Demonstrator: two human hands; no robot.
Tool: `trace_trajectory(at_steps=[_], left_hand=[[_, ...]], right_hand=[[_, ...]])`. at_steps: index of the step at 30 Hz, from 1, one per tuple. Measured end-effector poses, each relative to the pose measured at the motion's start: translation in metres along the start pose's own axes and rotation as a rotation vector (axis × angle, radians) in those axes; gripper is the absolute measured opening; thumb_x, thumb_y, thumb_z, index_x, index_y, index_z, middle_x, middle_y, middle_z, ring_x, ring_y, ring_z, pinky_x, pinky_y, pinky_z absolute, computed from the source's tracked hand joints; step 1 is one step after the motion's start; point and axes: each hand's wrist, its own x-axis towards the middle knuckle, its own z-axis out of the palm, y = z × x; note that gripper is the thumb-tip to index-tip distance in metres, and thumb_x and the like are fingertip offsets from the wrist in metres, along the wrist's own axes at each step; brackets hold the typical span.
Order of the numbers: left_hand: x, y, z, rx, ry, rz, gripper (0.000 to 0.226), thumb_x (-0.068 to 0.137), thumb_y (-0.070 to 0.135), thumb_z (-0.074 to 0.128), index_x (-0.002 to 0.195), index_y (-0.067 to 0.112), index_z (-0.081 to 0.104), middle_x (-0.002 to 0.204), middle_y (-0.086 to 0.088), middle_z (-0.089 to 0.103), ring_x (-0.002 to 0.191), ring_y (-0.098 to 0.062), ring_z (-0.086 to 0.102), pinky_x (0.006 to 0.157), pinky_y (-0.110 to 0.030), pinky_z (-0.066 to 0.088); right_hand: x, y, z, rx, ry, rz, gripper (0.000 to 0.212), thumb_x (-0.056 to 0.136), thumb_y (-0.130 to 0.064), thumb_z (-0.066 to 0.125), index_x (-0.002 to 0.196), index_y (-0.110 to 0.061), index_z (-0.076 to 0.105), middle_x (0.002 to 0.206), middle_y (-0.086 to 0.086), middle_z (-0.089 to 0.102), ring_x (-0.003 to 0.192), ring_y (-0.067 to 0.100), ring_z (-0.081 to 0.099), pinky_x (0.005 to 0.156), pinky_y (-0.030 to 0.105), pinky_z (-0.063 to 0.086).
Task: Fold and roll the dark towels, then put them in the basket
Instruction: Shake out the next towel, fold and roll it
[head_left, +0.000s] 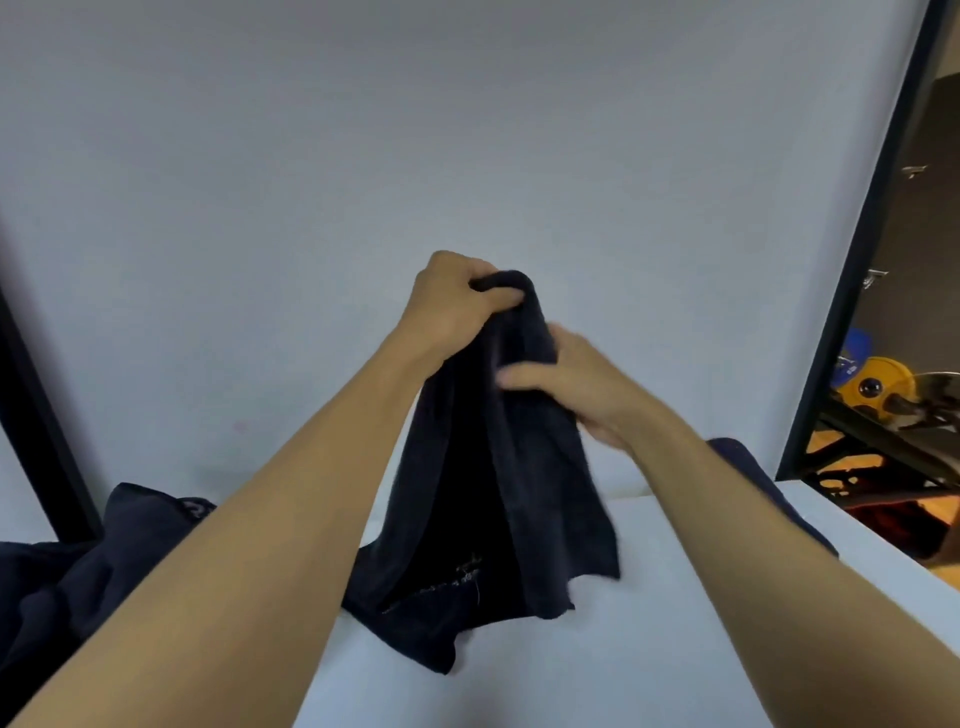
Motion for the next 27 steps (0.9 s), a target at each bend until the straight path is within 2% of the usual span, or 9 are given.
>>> trace_trajectory(at_steps=[3, 6, 9, 12, 14, 16, 20, 22, 27], left_hand=[[0.006, 0.003, -0.004, -0.069, 0.14, -0.014, 0.029, 0.084, 0.025, 0.072, 0.078, -0.003, 0.067, 0.075, -0.011, 0.066, 0.066, -0.02, 0.061, 0.063, -0.033, 0.052], [0.01, -0.005, -0.023, -0.113, 0.282, -0.069, 0.029, 0.085, 0.028, 0.071, 0.072, 0.004, 0.064, 0.071, -0.004, 0.061, 0.065, -0.013, 0.057, 0.062, -0.029, 0.049], [0.013, -0.026, -0.048, -0.202, 0.415, -0.163, 0.021, 0.086, 0.03, 0.071, 0.075, 0.013, 0.068, 0.081, -0.003, 0.068, 0.076, -0.018, 0.065, 0.069, -0.03, 0.056], [0.014, -0.045, -0.07, -0.271, 0.474, -0.261, 0.014, 0.088, 0.027, 0.068, 0.09, 0.014, 0.073, 0.096, -0.006, 0.072, 0.093, -0.023, 0.069, 0.084, -0.038, 0.058], [0.014, -0.051, -0.081, -0.297, 0.463, -0.301, 0.008, 0.09, 0.022, 0.066, 0.088, 0.016, 0.071, 0.094, -0.004, 0.071, 0.089, -0.021, 0.068, 0.079, -0.034, 0.058], [0.017, -0.056, -0.091, -0.267, 0.429, -0.317, 0.008, 0.09, 0.018, 0.067, 0.083, 0.017, 0.069, 0.09, -0.002, 0.07, 0.085, -0.018, 0.066, 0.07, -0.027, 0.054], [0.04, -0.057, -0.11, -0.096, 0.375, -0.362, 0.005, 0.087, 0.017, 0.071, 0.089, 0.013, 0.07, 0.079, 0.002, 0.063, 0.064, -0.012, 0.052, 0.059, -0.022, 0.043], [0.061, -0.05, -0.116, -0.191, 0.402, -0.408, 0.014, 0.087, 0.014, 0.071, 0.1, 0.01, 0.069, 0.083, -0.002, 0.063, 0.057, -0.014, 0.051, 0.048, -0.02, 0.045], [0.113, -0.011, -0.127, -0.559, 0.435, -0.286, 0.028, 0.094, 0.006, 0.061, 0.122, 0.002, 0.058, 0.112, -0.012, 0.063, 0.087, -0.028, 0.07, 0.075, -0.037, 0.061]], right_hand=[[-0.009, 0.03, 0.005, -0.207, -0.114, 0.163, 0.025, 0.08, -0.007, 0.063, 0.104, -0.009, 0.069, 0.096, 0.005, 0.074, 0.09, 0.019, 0.07, 0.081, 0.028, 0.056], [-0.016, 0.054, -0.015, -0.394, -0.124, 0.284, 0.01, 0.082, -0.009, 0.056, 0.077, -0.012, 0.064, 0.07, -0.004, 0.062, 0.069, 0.014, 0.057, 0.065, 0.024, 0.048], [-0.014, 0.064, -0.05, -0.597, 0.05, 0.273, 0.014, 0.08, -0.011, 0.054, 0.066, -0.014, 0.052, 0.062, -0.001, 0.052, 0.059, 0.016, 0.048, 0.056, 0.026, 0.04], [-0.005, 0.055, -0.081, -0.66, 0.261, 0.123, 0.016, 0.085, -0.009, 0.052, 0.075, -0.017, 0.062, 0.069, 0.0, 0.065, 0.057, 0.016, 0.059, 0.052, 0.014, 0.042], [0.004, 0.041, -0.097, -0.756, 0.362, 0.037, 0.018, 0.091, -0.013, 0.053, 0.082, -0.021, 0.067, 0.073, -0.001, 0.069, 0.063, 0.018, 0.063, 0.056, 0.015, 0.044], [0.015, 0.024, -0.109, -0.78, 0.462, 0.016, 0.015, 0.094, -0.022, 0.057, 0.086, -0.021, 0.07, 0.072, -0.001, 0.065, 0.07, 0.021, 0.059, 0.062, 0.026, 0.043], [0.044, -0.019, -0.122, -0.184, 0.5, 0.072, 0.017, 0.096, -0.014, 0.054, 0.101, -0.01, 0.07, 0.071, 0.008, 0.067, 0.052, 0.017, 0.06, 0.046, 0.022, 0.046], [0.064, -0.044, -0.126, 0.038, 0.459, 0.036, 0.019, 0.098, -0.011, 0.05, 0.109, -0.01, 0.066, 0.091, 0.01, 0.073, 0.071, 0.022, 0.073, 0.058, 0.026, 0.059], [0.113, -0.108, -0.134, 0.296, 0.459, -0.205, 0.021, 0.099, -0.014, 0.052, 0.117, -0.013, 0.062, 0.115, 0.008, 0.068, 0.101, 0.028, 0.068, 0.082, 0.043, 0.06]])
